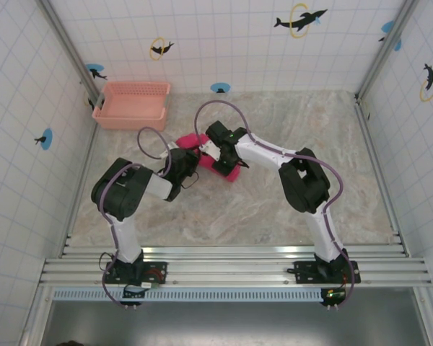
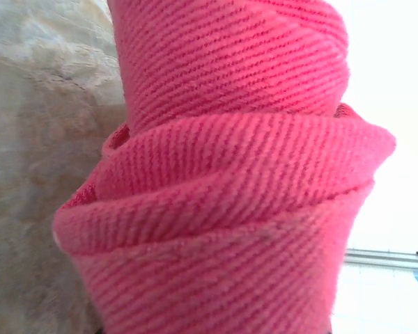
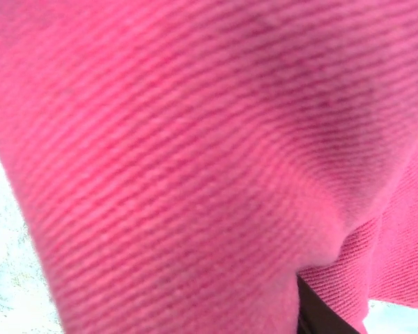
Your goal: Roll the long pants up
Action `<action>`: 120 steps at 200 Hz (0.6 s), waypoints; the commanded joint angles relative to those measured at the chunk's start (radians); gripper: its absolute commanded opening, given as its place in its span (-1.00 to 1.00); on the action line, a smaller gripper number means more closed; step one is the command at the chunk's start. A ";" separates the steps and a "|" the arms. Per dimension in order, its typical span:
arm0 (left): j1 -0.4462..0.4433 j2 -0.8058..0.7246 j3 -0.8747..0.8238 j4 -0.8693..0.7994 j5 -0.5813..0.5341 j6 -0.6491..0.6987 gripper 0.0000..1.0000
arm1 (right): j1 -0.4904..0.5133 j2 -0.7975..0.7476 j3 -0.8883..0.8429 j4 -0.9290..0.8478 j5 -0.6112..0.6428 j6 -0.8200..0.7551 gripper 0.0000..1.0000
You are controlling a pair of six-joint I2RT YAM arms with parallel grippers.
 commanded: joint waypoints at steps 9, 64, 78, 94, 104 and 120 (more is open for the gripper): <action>-0.034 0.093 0.036 -0.278 0.097 -0.045 -1.00 | 0.018 0.063 -0.093 -0.205 -0.248 -0.020 -0.78; -0.035 0.059 0.454 -1.257 0.162 0.112 -1.00 | -0.044 -0.230 -0.228 -0.076 -0.042 0.017 0.97; -0.037 0.094 0.586 -1.467 0.176 0.166 -1.00 | -0.046 -0.292 -0.253 -0.051 0.023 0.028 0.97; -0.037 0.135 0.664 -1.608 0.203 0.176 -1.00 | -0.044 -0.337 -0.276 -0.021 0.069 0.050 0.97; -0.037 0.174 0.739 -1.693 0.224 0.179 -1.00 | -0.039 -0.357 -0.289 0.000 0.097 0.064 0.97; -0.035 0.244 0.828 -1.819 0.245 0.200 -1.00 | -0.024 -0.384 -0.310 0.033 0.162 0.080 0.97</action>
